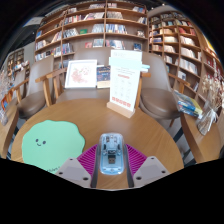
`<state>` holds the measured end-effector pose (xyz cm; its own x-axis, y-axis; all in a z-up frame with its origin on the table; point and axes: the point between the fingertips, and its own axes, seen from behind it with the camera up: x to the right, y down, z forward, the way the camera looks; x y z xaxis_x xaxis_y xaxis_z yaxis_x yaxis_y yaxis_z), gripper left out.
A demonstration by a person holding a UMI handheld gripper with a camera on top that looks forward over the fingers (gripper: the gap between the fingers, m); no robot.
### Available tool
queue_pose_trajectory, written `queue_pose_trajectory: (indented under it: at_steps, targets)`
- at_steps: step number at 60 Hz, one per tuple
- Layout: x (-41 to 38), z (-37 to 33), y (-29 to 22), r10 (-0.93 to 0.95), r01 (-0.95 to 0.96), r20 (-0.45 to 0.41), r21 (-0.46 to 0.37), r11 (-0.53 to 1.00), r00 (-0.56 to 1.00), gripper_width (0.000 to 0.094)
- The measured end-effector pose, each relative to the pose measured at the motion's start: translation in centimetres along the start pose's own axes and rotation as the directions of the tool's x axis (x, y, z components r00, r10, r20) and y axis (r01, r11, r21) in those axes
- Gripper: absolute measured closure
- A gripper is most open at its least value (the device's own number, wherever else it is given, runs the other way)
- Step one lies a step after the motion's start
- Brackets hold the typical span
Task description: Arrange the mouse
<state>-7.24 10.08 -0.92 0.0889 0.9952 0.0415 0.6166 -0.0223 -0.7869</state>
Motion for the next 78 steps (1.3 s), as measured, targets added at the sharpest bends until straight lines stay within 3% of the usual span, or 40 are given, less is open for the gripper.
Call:
queue_pose_trajectory:
  at_steps: [7,14,20,30,40,48,53,54,57,67,78]
  targets:
    - [-1.4,-3.5,-3.9,0.019,-0.020,0.019,0.073,0.997,1.000,0.0528]
    - [-6.6,-7.5,-8.1,0.029,-0.048,0.143,0.131,0.990,0.989,0.0530]
    - [-11.5,-9.3,-10.1,-0.013,-0.022,0.198,0.172,0.985,0.980,0.0529]
    - [-18.5,-6.1,-6.1,-0.066,0.043,0.225,0.108,0.993,0.972,0.0530]
    - [-19.2,-2.4,0.2,-0.091,0.089,0.168,0.018,0.996,0.982,0.0526]
    - [-19.1,-2.3,0.8,-0.083,0.079,0.163,0.032,0.996,0.983,0.0417]
    - [-18.6,-3.3,1.0,-0.069,0.067,0.139,0.015,0.998,0.988,0.0086]
    - [-18.7,-3.6,1.0,-0.066,0.065,0.139,0.016,0.998,0.988,0.0071]
    - [-18.5,-5.5,0.2,-0.055,0.052,0.140,0.028,0.998,0.989,0.0104]
    - [-16.2,-15.4,-0.5,-0.047,0.039,0.109,0.072,0.997,0.993,0.0085]
    - [-13.4,-27.1,2.8,-0.018,0.012,0.069,0.090,0.996,0.997,0.0082]
